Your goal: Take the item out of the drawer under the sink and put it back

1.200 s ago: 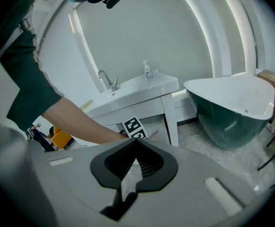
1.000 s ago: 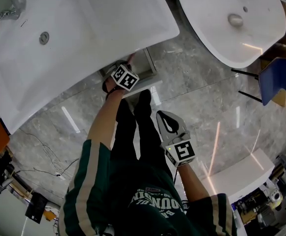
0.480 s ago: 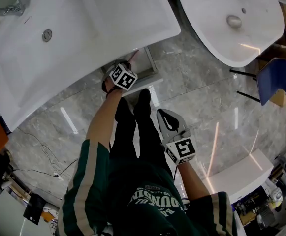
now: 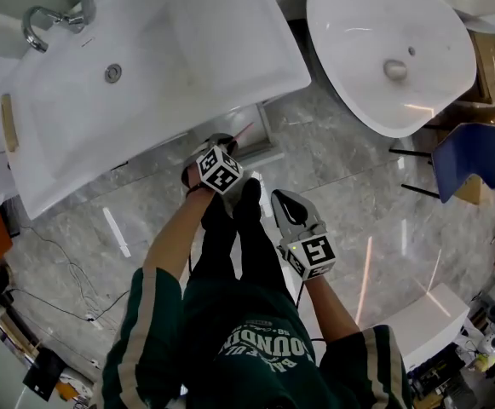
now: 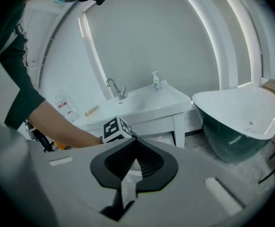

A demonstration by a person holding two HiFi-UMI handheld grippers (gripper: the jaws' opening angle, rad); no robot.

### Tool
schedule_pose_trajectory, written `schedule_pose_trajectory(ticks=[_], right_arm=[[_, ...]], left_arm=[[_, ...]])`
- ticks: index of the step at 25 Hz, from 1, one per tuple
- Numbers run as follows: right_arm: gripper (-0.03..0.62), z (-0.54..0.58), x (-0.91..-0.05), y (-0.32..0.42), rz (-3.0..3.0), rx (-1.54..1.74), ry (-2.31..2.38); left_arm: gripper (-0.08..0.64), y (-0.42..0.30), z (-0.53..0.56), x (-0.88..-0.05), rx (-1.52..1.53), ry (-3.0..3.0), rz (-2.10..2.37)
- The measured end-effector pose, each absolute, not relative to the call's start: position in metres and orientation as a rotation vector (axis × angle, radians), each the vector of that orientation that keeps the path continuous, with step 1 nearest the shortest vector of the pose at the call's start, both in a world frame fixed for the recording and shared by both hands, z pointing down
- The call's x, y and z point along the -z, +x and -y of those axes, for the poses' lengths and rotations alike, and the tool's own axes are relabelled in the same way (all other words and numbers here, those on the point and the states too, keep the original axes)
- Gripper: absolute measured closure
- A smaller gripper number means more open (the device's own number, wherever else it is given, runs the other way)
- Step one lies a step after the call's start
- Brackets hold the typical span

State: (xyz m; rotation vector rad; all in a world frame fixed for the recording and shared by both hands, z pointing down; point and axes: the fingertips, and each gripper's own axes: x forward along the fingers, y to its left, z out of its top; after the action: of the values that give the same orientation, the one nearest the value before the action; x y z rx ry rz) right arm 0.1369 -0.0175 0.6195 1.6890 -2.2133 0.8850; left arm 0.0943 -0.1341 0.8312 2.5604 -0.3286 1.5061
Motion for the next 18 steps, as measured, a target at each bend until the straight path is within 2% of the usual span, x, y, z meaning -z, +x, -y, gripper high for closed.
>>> schedule_pose_trajectory(ticks=[11,18], right_arm=[[0.591,0.043,-0.547,0.115,2.309,-0.725,1.692],[0.591,0.079,-0.485,0.097,2.399,-0.575,1.683]], left_arm=[[0.466,0.034,0.106,-0.677,-1.145,2.616,0.527],[0.465,-0.023,0.134,-0.586,-0.901,2.638,0.754]])
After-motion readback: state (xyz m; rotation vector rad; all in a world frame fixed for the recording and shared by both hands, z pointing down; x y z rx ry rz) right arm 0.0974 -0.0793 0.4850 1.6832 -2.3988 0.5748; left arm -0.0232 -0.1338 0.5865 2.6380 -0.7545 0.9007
